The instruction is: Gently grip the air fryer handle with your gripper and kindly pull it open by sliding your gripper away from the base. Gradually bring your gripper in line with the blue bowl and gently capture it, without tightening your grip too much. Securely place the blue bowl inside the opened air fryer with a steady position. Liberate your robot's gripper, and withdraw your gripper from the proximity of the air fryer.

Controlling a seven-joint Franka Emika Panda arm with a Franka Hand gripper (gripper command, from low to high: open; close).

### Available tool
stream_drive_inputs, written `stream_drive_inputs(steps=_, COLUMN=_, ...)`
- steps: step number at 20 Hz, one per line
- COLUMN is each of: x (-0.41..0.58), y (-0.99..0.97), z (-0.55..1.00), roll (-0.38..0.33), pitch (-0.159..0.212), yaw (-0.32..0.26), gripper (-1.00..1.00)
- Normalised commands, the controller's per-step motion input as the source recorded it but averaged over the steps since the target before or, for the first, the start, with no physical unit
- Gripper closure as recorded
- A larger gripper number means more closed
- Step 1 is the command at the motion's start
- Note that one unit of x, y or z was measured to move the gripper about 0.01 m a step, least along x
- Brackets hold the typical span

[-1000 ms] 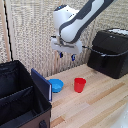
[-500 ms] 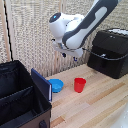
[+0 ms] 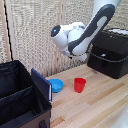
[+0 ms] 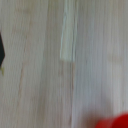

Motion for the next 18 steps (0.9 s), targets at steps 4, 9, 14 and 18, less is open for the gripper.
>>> stream_drive_inputs(steps=4, x=-0.1, y=-0.6, z=-0.33, roll=-0.215, pitch=-0.086, yaw=0.075, gripper=-1.0)
stream_drive_inputs(steps=9, x=-0.153, y=-0.63, z=-0.34, roll=-0.182, pitch=-0.084, yaw=0.065, gripper=-1.0)
stream_drive_inputs(steps=14, x=-0.226, y=-0.67, z=-0.31, roll=-0.133, pitch=-0.099, yaw=0.053, gripper=-1.0)
stream_drive_inputs(steps=18, x=-0.279, y=-0.72, z=-0.26, roll=-0.099, pitch=-0.109, yaw=0.06, gripper=-1.0)
